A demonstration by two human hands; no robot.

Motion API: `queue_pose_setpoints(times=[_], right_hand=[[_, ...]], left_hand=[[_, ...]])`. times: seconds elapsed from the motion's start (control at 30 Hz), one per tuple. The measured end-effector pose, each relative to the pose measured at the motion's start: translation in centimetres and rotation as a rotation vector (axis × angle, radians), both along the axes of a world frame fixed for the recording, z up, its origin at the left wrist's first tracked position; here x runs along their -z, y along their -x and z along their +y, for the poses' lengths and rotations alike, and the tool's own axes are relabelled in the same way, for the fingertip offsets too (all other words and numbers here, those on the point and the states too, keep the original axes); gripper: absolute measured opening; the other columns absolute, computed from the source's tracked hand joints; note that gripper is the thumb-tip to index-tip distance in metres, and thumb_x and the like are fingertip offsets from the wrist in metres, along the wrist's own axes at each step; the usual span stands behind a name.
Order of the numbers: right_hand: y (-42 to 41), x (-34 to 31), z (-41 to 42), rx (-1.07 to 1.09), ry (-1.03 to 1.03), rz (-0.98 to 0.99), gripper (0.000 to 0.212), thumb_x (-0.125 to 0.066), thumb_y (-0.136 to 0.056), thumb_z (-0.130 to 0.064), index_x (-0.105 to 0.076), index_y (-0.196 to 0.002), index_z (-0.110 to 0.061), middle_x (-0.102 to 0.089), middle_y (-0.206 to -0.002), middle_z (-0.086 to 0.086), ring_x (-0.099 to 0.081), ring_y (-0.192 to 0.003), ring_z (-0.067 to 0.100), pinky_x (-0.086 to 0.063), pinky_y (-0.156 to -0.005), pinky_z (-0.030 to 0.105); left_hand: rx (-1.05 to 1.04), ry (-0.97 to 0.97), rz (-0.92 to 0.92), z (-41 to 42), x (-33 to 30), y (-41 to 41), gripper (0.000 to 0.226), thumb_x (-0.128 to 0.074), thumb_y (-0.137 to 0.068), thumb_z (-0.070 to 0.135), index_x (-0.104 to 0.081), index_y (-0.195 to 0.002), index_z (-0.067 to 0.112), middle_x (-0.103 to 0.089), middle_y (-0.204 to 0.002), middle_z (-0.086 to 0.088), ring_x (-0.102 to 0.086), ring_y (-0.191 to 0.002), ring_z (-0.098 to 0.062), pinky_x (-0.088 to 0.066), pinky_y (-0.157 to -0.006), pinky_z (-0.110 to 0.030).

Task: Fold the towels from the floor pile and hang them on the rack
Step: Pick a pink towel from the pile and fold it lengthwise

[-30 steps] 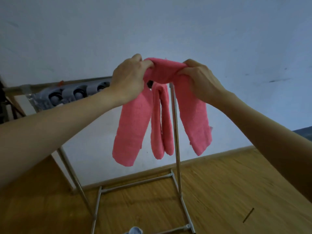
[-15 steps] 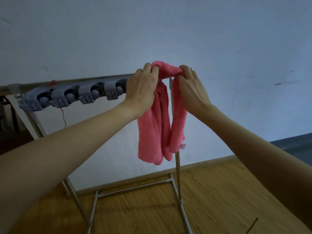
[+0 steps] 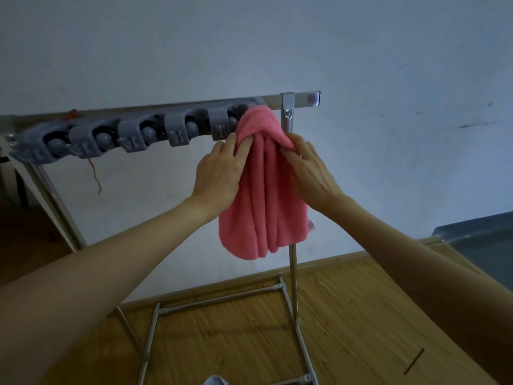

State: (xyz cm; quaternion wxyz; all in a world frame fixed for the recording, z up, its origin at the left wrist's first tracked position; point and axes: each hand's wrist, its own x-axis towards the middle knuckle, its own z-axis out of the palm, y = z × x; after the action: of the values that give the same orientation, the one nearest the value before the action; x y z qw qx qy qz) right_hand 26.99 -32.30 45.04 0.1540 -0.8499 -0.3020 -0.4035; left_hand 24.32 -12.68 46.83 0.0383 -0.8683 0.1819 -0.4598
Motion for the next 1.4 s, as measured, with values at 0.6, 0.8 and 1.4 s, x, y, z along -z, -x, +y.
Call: queue_pose_setpoints(times=[0.6,0.8,1.4], right_hand=[[-0.1,13.1,0.2,-0.034,-0.732,0.619,0.044,-0.077,-0.069,-0.013,-0.058,-0.109,-0.013,-0.058,-0.085,-0.014,-0.054,-0.072,0.001,-0.043,-0.062,0.011],[-0.1,13.9,0.9,-0.051,-0.756,0.676,0.017,-0.066,-0.077,-0.009,-0.054,-0.067,-0.014,-0.061,-0.052,0.005,-0.059,-0.041,0.012,-0.042,-0.039,0.018],[1.4,19.8,1.7,-0.001,-0.328,0.528,0.016,-0.058,-0.081,-0.001,-0.053,-0.094,-0.007,-0.052,-0.097,0.003,-0.051,-0.085,0.016,-0.051,-0.073,0.037]], left_hand=[[0.179,0.914,0.585,0.2,13.7,-0.4,0.015,-0.064,-0.084,0.014,-0.053,-0.095,0.017,-0.055,-0.077,0.012,-0.052,-0.069,-0.002,-0.037,-0.060,-0.011],[0.156,0.949,0.627,0.7,15.2,-1.4,0.012,-0.065,-0.084,0.020,-0.060,-0.093,0.013,-0.063,-0.080,0.005,-0.060,-0.076,-0.016,-0.047,-0.066,-0.021],[0.150,0.590,0.626,1.8,20.3,-0.8,0.022,-0.061,-0.077,0.002,-0.052,-0.097,0.005,-0.051,-0.090,-0.005,-0.051,-0.082,-0.020,-0.042,-0.068,-0.029]])
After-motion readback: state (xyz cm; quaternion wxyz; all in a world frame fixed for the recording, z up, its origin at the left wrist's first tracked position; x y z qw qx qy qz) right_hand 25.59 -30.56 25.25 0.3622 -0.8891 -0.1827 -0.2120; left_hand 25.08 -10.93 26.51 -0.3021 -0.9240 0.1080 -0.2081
